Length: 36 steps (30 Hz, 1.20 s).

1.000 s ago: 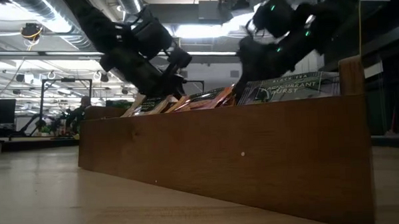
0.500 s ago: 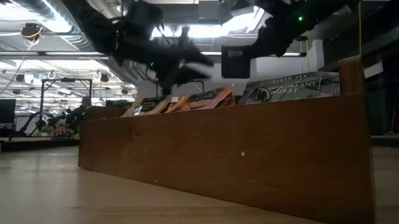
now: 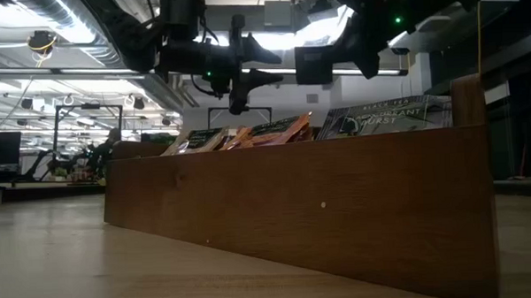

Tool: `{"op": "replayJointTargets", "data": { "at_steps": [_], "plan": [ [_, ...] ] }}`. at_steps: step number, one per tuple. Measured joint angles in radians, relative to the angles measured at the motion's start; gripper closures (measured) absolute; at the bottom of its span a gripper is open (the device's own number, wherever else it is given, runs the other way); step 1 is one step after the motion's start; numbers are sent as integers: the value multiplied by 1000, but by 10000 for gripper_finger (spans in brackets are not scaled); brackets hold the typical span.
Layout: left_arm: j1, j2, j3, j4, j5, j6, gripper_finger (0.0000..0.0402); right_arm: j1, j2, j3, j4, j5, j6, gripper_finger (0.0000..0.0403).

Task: Pick & Place Tea
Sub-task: Put the violet tea bag into the right section of the wooden organizer

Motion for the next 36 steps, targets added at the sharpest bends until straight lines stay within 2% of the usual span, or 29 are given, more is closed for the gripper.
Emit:
{"op": "replayJointTargets", "data": {
  "at_steps": [4, 11, 18, 26, 36],
  "plan": [
    [-7, 0, 0, 4, 3, -5, 227, 0, 0, 0, 26, -15, -121, 400],
    [-22, 0, 0, 3, -3, 2, 230, 0, 0, 0, 96, -113, -271, 400],
    [-47, 0, 0, -23, 10, 20, 228, 0, 0, 1, 131, -113, -454, 399],
    [-58, 0, 0, -14, 0, 30, 232, 0, 0, 1, 139, -166, -456, 399],
    [-76, 0, 0, -20, -1, 64, 233, 0, 0, 1, 160, -178, -457, 399]
  ]
}}
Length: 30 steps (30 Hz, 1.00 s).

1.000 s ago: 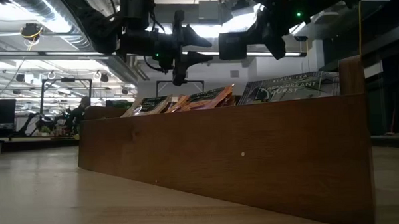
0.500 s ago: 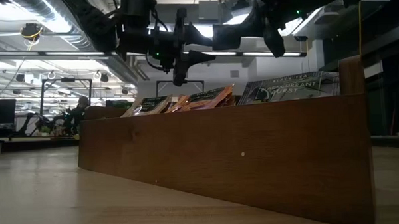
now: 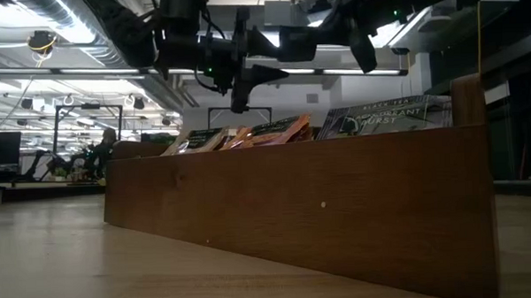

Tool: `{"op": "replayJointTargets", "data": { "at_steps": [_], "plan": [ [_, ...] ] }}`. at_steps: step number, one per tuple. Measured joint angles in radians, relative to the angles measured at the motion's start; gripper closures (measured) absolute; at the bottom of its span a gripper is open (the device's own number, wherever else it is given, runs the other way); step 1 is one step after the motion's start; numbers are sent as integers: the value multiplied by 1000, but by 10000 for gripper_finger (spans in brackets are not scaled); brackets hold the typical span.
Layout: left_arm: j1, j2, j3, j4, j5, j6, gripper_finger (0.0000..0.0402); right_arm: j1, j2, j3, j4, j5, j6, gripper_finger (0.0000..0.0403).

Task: Pick & Place Tea
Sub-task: Put the violet tea bag into the right section of the wooden organizer

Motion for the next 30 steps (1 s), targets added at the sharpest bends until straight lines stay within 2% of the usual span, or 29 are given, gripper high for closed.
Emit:
{"op": "replayJointTargets", "data": {
  "at_steps": [4, 10, 15, 18, 24, 30],
  "plan": [
    [-13, 0, 0, 2, -28, -45, 233, 0, 0, 0, 0, -58, -3, 399],
    [-35, 0, 0, 5, -17, -96, 248, -2, 50, 1, 16, -60, -59, 399],
    [-42, 0, 0, -6, -15, -97, 287, -2, 90, 1, 29, -44, -93, 399],
    [-41, 0, 0, -5, -17, -95, 320, -2, 91, 1, 31, -8, -96, 399],
    [-41, 0, 0, -12, -16, -68, 390, 5, 91, 1, 73, -4, -95, 399],
    [-42, 0, 0, -15, -12, -26, 394, 24, 91, 0, 72, 21, 35, 378]
  ]
}}
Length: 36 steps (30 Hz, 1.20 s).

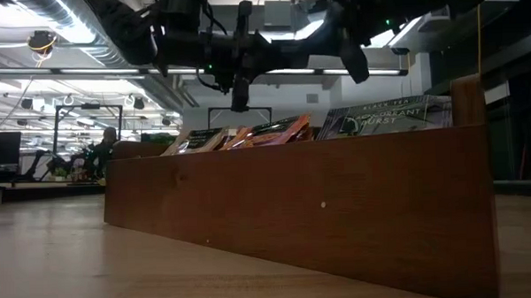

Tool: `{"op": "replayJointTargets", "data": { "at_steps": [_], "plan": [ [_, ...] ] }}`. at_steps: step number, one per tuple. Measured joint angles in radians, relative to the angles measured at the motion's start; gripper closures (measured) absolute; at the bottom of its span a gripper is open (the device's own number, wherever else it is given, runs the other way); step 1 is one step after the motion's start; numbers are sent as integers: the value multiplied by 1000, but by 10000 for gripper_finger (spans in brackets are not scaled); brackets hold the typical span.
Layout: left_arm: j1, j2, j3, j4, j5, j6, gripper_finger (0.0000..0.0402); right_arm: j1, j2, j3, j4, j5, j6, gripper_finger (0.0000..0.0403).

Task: Pick & Place Tea
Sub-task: Put the violet tea bag into the right section of the wooden organizer

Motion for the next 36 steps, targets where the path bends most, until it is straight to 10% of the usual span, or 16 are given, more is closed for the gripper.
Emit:
{"op": "replayJointTargets", "data": {
  "at_steps": [16, 26, 36],
  "plan": [
    [46, 0, 0, -67, 116, 214, 397, 88, -111, -1, -37, 85, 810, 306],
    [31, 0, 0, -62, 313, 609, 397, -24, -200, -1, -246, -426, 1653, 297],
    [-15, 0, 0, -56, 333, 1039, 397, -46, -200, -1, -349, -525, 1776, 297]
  ]
}}
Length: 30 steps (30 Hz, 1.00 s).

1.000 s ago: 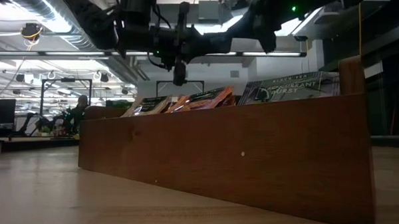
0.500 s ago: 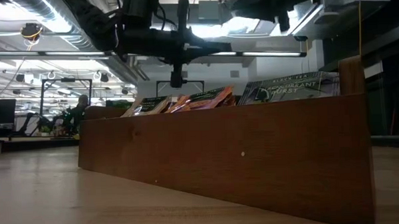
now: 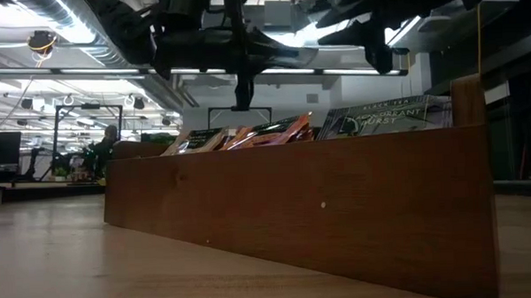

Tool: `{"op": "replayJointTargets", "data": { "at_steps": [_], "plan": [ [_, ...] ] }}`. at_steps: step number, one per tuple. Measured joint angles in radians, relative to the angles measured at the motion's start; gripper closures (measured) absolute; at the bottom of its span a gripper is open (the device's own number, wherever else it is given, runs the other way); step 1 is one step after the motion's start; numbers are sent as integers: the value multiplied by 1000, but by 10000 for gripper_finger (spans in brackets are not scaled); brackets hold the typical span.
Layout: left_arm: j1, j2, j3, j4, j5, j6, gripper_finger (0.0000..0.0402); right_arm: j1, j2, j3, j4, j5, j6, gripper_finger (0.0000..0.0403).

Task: Pick & Place Tea
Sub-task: Put the violet tea bag into the right section of the wooden organizer

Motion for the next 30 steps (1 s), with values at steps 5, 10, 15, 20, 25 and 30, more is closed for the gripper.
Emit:
{"op": "replayJointTargets", "data": {
  "at_steps": [5, 10, 15, 20, 25, 30],
  "plan": [
    [-15, 0, 0, 0, 49, 96, 397, 0, 0, 0, -45, 24, 10, 297],
    [-19, 0, 0, 0, 50, 116, 398, 0, 0, 0, -44, 52, 16, 297],
    [-19, 0, 0, 7, 47, 116, 398, 0, 0, 0, -42, 52, 21, 298],
    [-24, 0, 2, 39, 47, 129, 398, 0, 0, 0, -23, 54, 21, 315],
    [-31, 7, 52, 25, 48, 147, 398, 0, 0, 0, 15, 56, -2, 336],
    [-26, 9, 68, 6, 49, 163, 397, 0, 1, 0, 33, 56, -6, 351]
  ]
}}
